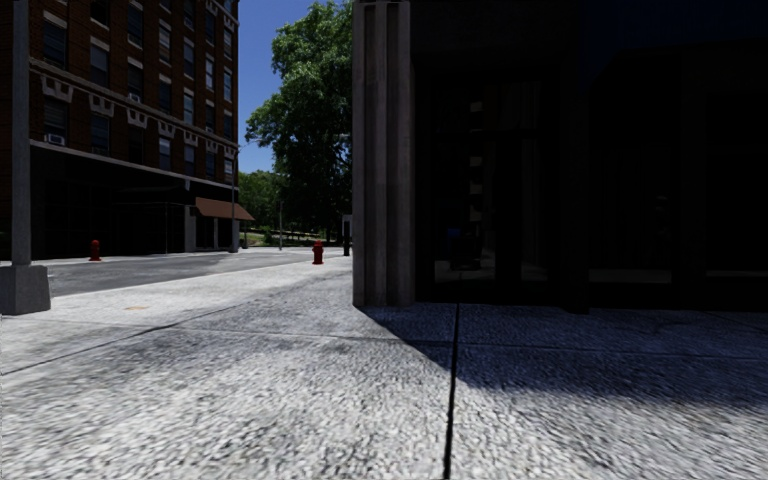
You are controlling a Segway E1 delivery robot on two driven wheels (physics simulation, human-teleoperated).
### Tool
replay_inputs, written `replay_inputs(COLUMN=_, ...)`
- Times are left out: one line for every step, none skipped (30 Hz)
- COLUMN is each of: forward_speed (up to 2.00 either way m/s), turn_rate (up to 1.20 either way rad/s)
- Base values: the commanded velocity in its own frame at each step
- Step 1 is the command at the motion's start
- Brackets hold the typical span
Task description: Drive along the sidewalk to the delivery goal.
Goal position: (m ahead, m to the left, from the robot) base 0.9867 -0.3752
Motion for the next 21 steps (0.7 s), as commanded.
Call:
replay_inputs(forward_speed=1.89, turn_rate=0.0)
replay_inputs(forward_speed=1.89, turn_rate=0.0)
replay_inputs(forward_speed=1.84, turn_rate=0.0)
replay_inputs(forward_speed=1.77, turn_rate=0.0)
replay_inputs(forward_speed=1.63, turn_rate=-0.04)
replay_inputs(forward_speed=1.55, turn_rate=-0.08)
replay_inputs(forward_speed=1.5, turn_rate=-0.09)
replay_inputs(forward_speed=1.45, turn_rate=-0.11)
replay_inputs(forward_speed=1.45, turn_rate=-0.11)
replay_inputs(forward_speed=1.39, turn_rate=-0.18)
replay_inputs(forward_speed=1.34, turn_rate=-0.21)
replay_inputs(forward_speed=1.32, turn_rate=-0.22)
replay_inputs(forward_speed=1.31, turn_rate=-0.23)
replay_inputs(forward_speed=1.29, turn_rate=-0.29)
replay_inputs(forward_speed=1.29, turn_rate=-0.29)
replay_inputs(forward_speed=1.26, turn_rate=-0.32)
replay_inputs(forward_speed=1.22, turn_rate=-0.33)
replay_inputs(forward_speed=1.19, turn_rate=-0.33)
replay_inputs(forward_speed=1.15, turn_rate=-0.33)
replay_inputs(forward_speed=1.12, turn_rate=-0.33)
replay_inputs(forward_speed=1.04, turn_rate=-0.33)
